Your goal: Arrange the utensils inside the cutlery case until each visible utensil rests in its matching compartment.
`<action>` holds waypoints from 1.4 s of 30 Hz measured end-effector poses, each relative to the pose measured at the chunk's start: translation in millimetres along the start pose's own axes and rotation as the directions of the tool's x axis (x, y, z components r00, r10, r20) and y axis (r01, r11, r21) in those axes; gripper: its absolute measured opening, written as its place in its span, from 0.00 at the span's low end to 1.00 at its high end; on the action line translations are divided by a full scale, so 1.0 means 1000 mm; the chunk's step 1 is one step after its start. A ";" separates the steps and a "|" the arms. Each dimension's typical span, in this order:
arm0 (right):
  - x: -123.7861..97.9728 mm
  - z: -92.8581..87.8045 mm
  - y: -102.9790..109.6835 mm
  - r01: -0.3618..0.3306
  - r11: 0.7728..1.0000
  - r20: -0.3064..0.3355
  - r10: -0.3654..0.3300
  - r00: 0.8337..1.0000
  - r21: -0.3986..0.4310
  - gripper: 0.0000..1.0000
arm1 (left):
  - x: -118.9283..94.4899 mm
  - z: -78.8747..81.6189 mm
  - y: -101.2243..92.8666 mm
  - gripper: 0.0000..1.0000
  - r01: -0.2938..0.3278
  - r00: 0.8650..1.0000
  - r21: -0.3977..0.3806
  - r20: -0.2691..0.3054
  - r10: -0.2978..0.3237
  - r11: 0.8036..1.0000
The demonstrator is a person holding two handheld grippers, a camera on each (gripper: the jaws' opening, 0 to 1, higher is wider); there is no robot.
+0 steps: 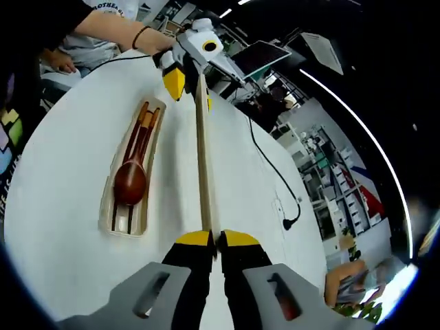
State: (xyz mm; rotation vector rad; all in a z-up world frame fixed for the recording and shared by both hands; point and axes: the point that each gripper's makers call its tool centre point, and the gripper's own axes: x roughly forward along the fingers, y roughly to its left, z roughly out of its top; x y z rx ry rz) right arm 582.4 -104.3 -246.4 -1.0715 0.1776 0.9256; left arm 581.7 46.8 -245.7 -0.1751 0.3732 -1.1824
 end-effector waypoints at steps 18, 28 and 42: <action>-0.030 0.032 0.011 0.279 0.938 0.067 -0.271 0.960 -0.206 0.02 | -0.012 0.001 -0.023 0.88 0.046 0.993 -0.064 0.111 -0.038 0.997; -0.045 0.047 0.026 0.442 0.795 0.109 -0.439 0.892 -0.415 0.02 | -0.018 -0.013 -0.041 0.96 0.093 0.993 0.001 0.076 -0.093 0.996; -0.036 0.054 0.045 0.465 0.728 0.088 -0.492 0.866 -0.503 0.02 | -0.020 -0.054 -0.027 0.92 0.046 0.986 0.071 -0.166 -0.033 0.996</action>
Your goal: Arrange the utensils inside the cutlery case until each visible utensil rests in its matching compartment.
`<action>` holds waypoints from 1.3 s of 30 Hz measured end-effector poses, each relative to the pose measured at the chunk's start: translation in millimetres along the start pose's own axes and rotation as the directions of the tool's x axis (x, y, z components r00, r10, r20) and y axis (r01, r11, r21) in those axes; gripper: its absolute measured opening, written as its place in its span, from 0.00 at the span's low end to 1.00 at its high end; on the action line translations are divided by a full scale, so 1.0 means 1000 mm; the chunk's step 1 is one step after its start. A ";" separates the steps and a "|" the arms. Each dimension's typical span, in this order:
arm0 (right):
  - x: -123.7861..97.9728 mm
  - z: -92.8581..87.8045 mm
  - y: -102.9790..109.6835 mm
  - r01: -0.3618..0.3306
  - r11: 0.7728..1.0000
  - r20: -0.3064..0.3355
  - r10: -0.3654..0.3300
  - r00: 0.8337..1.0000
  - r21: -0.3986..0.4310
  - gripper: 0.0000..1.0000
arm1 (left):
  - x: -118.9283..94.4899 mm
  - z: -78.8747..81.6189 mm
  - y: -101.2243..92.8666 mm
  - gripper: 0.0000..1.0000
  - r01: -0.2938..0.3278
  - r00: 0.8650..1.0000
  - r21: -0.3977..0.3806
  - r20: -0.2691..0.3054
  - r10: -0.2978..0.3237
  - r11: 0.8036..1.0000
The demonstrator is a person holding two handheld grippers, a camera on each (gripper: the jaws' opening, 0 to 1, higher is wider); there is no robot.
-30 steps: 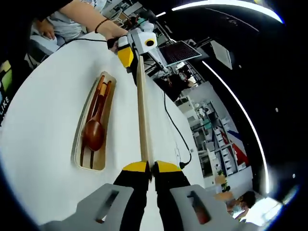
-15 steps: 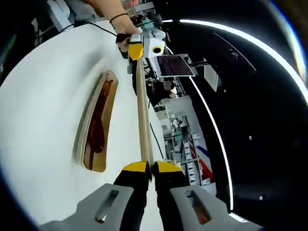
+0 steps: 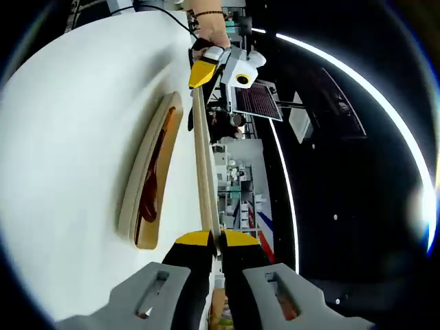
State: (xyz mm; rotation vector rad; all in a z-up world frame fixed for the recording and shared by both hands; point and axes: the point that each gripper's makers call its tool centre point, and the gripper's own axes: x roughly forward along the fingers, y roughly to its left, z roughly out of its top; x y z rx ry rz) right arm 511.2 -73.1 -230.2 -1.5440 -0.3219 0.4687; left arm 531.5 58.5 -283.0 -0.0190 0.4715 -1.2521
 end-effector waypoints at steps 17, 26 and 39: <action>0.008 -0.008 0.016 -0.016 0.999 -0.058 0.014 0.998 -0.040 0.03 | 0.011 -0.014 0.015 0.78 -0.024 0.996 0.078 -0.085 0.030 0.997; 0.007 -0.009 0.024 -0.033 0.997 -0.037 0.031 0.999 -0.076 0.03 | 0.012 -0.018 0.019 0.58 -0.035 0.994 0.108 -0.098 0.046 0.994; -0.008 -0.007 0.043 -0.084 0.991 0.000 0.084 0.996 -0.102 0.05 | 0.014 -0.023 0.015 0.58 -0.022 0.988 0.186 -0.145 0.050 0.982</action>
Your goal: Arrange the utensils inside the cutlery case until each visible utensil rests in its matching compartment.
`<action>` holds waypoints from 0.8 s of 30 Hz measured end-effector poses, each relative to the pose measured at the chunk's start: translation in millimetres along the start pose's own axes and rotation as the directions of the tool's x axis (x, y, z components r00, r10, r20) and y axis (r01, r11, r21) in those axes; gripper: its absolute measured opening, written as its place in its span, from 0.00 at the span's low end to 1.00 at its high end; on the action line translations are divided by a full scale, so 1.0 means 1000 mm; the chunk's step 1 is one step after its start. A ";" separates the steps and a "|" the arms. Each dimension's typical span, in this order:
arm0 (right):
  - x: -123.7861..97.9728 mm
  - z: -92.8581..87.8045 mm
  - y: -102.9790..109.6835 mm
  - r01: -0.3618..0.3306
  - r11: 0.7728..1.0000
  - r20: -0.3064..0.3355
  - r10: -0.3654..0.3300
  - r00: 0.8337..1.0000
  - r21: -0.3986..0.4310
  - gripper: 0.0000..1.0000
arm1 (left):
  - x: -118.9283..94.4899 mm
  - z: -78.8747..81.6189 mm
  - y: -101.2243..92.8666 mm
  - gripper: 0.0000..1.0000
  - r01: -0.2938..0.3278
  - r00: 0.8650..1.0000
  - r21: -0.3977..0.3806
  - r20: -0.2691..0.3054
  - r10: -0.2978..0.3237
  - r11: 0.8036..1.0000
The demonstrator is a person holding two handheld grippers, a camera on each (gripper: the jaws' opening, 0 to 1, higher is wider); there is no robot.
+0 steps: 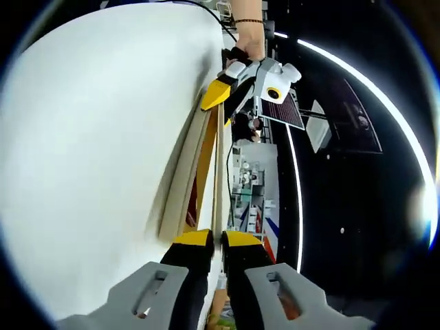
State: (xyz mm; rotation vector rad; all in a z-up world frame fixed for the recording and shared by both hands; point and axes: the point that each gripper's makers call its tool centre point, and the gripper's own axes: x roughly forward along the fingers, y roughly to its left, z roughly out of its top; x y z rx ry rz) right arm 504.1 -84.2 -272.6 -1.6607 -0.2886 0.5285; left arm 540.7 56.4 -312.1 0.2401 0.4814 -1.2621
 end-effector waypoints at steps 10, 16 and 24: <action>-0.002 -0.019 0.004 -0.050 0.992 -0.010 0.052 0.999 0.118 0.09 | 0.003 0.003 -0.002 0.56 -0.005 1.000 -0.010 -0.014 0.005 1.000; -0.007 -0.025 0.011 -0.066 0.989 -0.011 0.068 0.998 0.131 0.09 | 0.004 0.005 -0.003 0.55 -0.002 1.000 0.013 -0.024 0.002 1.000; -0.010 -0.032 0.019 -0.116 0.962 0.006 0.118 0.993 0.247 0.10 | 0.005 0.008 -0.007 0.54 -0.013 0.999 0.048 -0.051 0.016 0.999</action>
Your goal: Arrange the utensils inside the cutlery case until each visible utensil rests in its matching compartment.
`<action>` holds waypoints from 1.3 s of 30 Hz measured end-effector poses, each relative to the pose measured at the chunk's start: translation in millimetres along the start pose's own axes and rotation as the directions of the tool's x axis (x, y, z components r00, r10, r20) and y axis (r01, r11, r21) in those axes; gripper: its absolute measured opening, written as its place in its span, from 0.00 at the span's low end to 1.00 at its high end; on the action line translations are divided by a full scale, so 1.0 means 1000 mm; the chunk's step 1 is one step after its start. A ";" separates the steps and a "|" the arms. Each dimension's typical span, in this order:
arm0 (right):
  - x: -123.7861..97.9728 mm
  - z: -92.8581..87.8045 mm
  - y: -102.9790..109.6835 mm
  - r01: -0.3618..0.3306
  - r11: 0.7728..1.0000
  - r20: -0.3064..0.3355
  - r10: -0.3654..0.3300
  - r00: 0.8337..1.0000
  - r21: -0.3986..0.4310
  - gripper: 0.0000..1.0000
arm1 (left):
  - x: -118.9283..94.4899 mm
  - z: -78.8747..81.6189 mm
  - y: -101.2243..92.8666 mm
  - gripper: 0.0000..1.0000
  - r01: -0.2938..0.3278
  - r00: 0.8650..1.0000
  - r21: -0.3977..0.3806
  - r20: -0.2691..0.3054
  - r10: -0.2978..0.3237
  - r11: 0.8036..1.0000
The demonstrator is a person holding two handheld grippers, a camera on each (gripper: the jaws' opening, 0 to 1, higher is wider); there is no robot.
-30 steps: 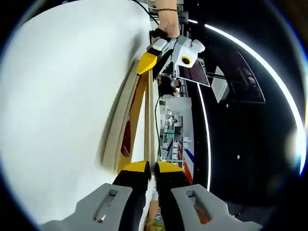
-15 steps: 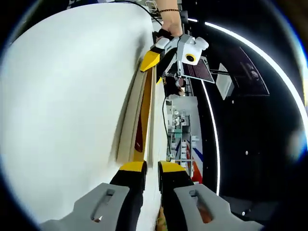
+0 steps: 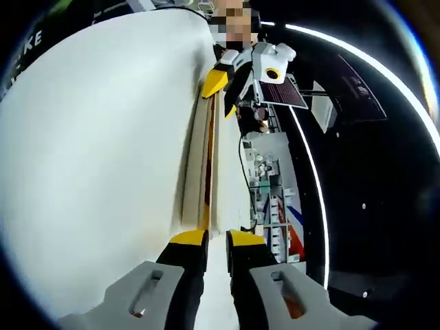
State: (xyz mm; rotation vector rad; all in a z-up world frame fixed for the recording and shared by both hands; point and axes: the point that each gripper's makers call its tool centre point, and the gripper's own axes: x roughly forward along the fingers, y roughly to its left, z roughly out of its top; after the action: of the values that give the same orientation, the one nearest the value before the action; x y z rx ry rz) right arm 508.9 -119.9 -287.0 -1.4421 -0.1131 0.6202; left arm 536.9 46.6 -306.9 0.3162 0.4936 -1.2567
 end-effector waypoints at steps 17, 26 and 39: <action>0.001 -0.010 0.000 -0.069 0.953 0.048 0.058 0.997 0.295 0.12 | 0.002 0.000 -0.002 0.53 -0.019 0.999 -0.019 -0.044 0.018 1.000; 0.000 -0.011 -0.003 -0.195 0.786 0.157 0.126 0.980 0.586 0.16 | 0.003 0.004 -0.003 0.53 -0.024 0.999 -0.028 -0.048 0.023 0.999; 0.006 -0.012 0.011 -0.390 0.341 0.324 0.236 0.916 0.855 0.32 | 0.008 0.006 -0.008 0.50 -0.020 0.997 -0.001 -0.076 0.019 1.000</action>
State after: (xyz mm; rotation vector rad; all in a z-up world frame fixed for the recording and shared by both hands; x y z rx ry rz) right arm 515.6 -127.5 -301.0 -0.2867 0.3842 0.9139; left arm 531.8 34.7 -305.2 0.3680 0.5554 -1.2286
